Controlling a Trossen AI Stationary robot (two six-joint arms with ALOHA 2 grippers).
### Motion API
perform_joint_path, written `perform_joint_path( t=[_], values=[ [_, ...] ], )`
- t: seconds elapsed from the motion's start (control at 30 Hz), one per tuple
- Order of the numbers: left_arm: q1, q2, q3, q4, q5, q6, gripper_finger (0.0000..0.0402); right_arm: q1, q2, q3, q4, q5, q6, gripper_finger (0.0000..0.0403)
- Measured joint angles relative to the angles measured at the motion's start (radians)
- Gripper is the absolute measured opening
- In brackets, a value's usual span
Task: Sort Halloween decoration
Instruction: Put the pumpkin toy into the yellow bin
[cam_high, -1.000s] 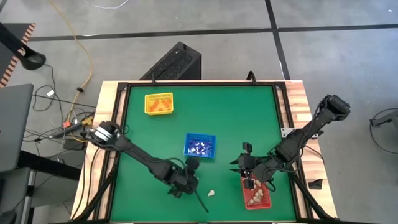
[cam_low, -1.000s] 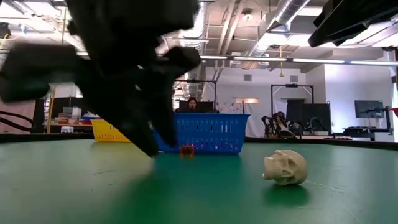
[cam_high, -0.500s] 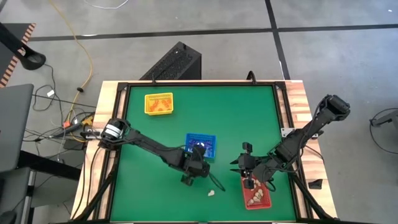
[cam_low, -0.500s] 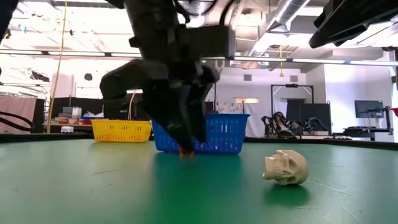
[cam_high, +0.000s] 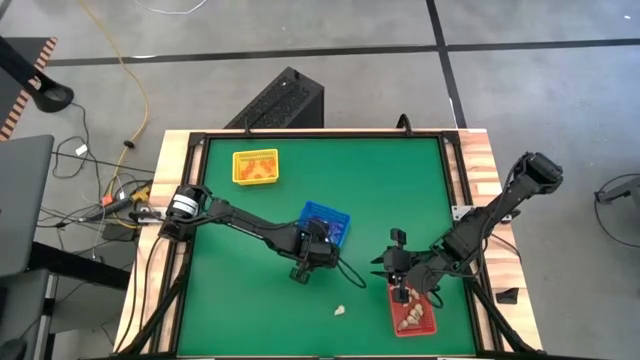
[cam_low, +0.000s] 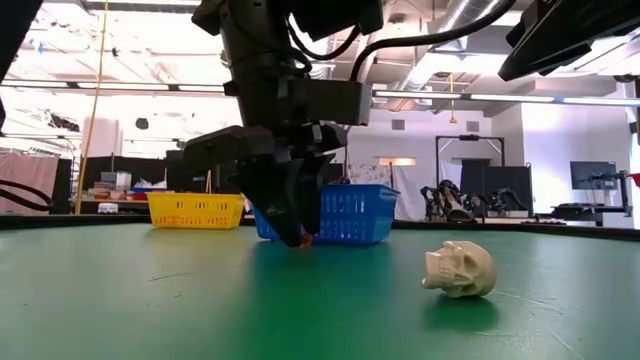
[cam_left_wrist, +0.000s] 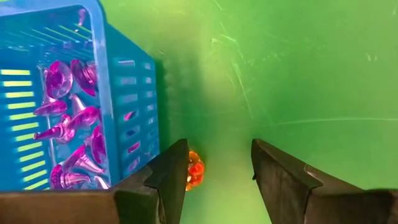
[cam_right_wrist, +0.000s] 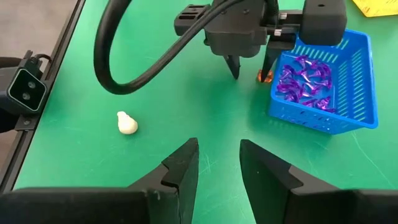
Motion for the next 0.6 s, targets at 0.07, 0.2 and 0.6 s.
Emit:
perform_joint_path(
  t=[0.07,0.2,0.6],
  values=[
    [0.000,0.000,0.000,-0.002,-0.001,0.009,0.0167,0.000,0.000,0.000,0.000,0.000,0.000,0.0148],
    [0.004,0.000,0.000,-0.010,-0.014,0.015,0.0167,0.000,0.000,0.000,0.000,0.000,0.000,0.0148],
    [0.059,0.000,0.000,-0.037,0.007,0.034,0.0167,0.000,0.000,0.000,-0.002,0.000,-0.002,0.0148]
  ],
)
